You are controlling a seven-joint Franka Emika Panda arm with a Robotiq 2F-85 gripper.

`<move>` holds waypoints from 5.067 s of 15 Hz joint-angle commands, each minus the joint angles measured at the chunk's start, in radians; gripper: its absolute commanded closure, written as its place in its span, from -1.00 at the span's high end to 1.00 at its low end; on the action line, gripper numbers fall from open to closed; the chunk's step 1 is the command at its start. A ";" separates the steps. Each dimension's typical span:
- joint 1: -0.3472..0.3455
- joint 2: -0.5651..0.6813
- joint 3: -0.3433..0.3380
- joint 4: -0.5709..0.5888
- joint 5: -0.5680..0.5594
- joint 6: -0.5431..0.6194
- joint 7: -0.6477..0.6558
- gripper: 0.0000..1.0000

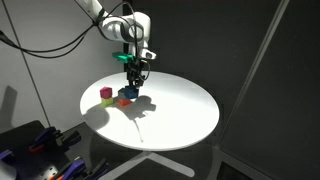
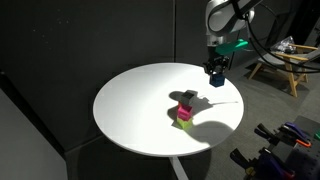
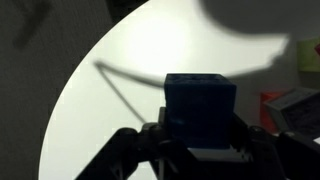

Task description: Put the blue block on the gray block

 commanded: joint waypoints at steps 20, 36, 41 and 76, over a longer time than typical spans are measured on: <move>0.063 0.228 0.048 0.313 -0.013 -0.061 -0.078 -0.38; 0.147 0.215 0.048 0.290 -0.129 -0.084 -0.054 -0.38; 0.139 0.214 0.070 0.284 -0.099 -0.063 -0.083 -0.38; 0.142 0.220 0.089 0.276 -0.050 -0.026 -0.068 0.62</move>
